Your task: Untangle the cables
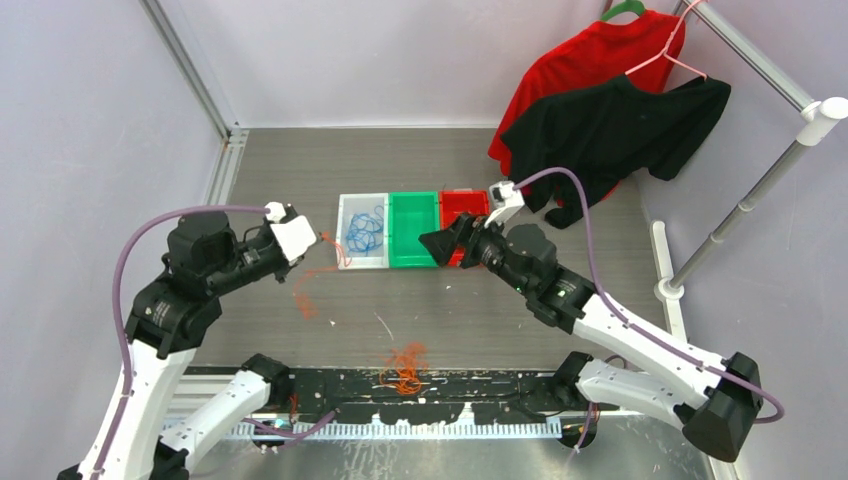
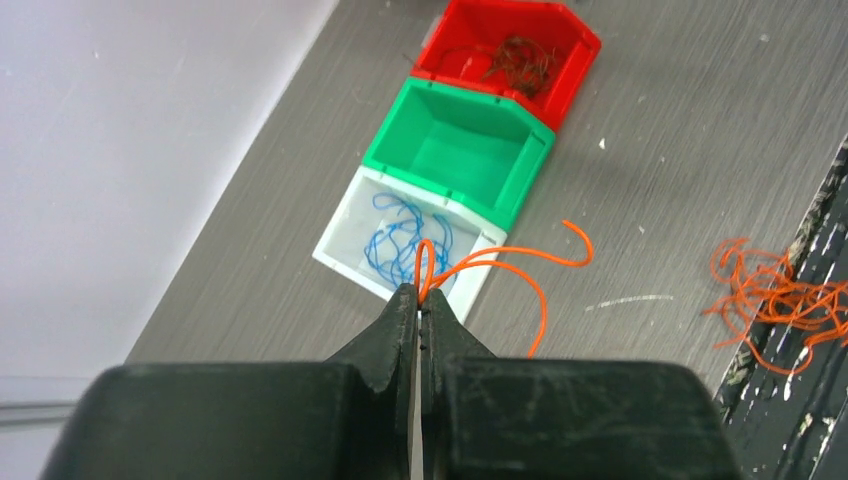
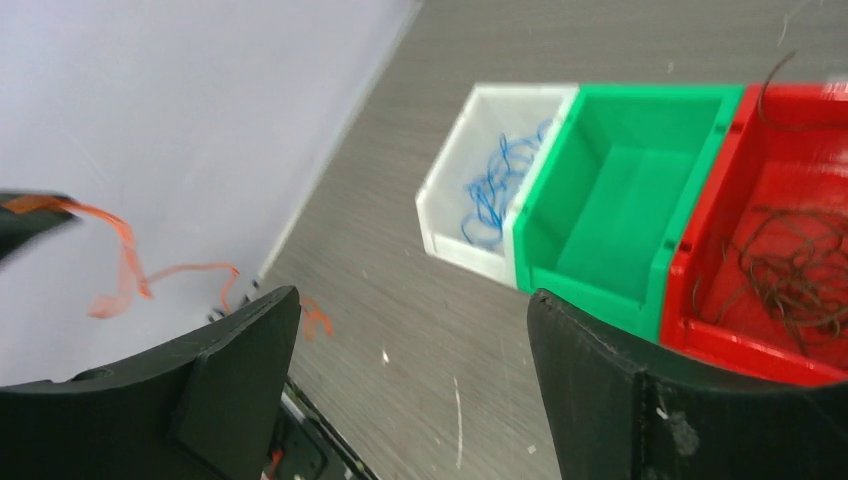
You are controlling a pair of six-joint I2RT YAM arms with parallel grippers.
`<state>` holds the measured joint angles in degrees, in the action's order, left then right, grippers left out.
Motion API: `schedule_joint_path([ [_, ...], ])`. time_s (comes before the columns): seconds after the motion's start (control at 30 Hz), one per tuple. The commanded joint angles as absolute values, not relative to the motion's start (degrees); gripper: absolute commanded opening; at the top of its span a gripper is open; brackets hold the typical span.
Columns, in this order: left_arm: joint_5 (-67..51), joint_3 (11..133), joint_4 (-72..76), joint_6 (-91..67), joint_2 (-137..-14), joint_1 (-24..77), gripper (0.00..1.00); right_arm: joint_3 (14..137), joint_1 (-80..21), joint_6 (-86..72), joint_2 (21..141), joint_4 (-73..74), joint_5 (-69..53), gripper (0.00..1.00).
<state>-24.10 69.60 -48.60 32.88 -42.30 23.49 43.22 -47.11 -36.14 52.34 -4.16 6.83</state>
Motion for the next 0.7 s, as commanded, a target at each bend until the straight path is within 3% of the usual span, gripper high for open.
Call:
schedule_joint_path([
  [0.0, -26.8, 73.71, -42.08, 27.88, -44.37, 23.23, 0.0, 41.53, -47.22, -32.67, 55.64, -1.71, 2.42, 0.87],
  [0.67, -27.74, 85.46, -28.67, 23.05, -66.04, 24.85, 0.0, 39.79, -47.39, -30.13, 52.6, 3.6, 19.83, 0.75],
])
